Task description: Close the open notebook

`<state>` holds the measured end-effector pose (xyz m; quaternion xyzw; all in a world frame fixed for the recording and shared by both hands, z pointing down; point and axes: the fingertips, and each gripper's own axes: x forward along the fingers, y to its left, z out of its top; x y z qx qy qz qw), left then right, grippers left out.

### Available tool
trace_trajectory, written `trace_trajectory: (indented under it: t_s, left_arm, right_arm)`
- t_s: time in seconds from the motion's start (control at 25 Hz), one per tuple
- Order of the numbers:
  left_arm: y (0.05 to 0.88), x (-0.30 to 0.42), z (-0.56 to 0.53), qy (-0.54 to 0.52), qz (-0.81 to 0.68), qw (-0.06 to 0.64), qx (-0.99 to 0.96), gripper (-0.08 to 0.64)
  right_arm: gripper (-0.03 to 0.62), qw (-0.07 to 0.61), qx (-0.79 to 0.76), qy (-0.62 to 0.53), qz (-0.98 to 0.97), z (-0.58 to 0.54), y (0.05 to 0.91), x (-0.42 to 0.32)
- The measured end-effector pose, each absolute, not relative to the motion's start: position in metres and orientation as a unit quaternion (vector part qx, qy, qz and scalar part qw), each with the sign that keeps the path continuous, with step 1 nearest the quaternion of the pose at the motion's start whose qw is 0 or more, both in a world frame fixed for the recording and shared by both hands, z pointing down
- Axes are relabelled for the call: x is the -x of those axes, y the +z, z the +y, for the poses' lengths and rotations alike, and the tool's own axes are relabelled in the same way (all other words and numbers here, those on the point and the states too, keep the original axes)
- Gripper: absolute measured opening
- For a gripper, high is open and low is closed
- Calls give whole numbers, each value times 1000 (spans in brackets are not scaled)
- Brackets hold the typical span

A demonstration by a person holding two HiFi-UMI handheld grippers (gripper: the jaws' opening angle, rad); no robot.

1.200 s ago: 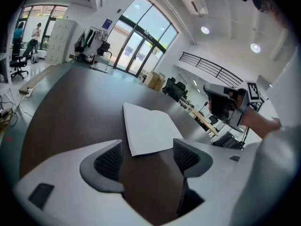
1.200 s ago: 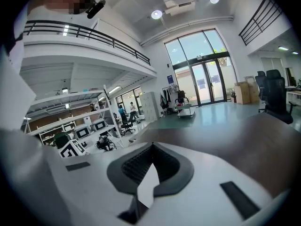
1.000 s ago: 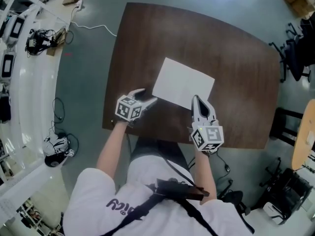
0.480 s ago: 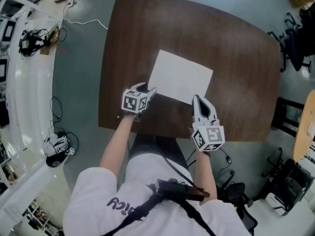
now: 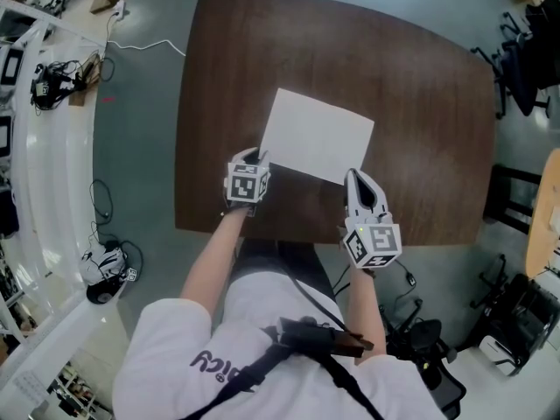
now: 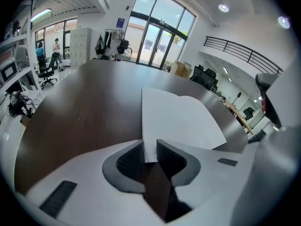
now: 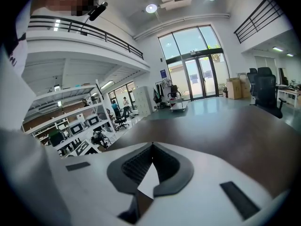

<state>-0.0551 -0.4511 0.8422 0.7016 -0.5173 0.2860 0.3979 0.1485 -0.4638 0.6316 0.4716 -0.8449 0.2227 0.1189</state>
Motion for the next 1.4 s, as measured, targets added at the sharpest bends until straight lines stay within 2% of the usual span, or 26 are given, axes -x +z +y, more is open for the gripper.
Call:
trace_trajectory:
  t_s: [0.44,0.76,1.04,1.4]
  left_arm:
    - [817,57,-455,219,-522,445,-694,29]
    - [752,24,-445,175,-501,440,-724,23]
    - [708,-41,-437,197,-442,386,-785,23]
    - [718,-158,-426,239,-336,375,-830,23]
  right_arm:
    - [-9,102,-490,218,-838,-460,617,-154]
    - [-9,82,-513,209,-829,-455,596,-170]
    - [-8,65,-547,202,-810,-438,581,-204]
    - [-9,44,-605,202,-769,-414,572,-268]
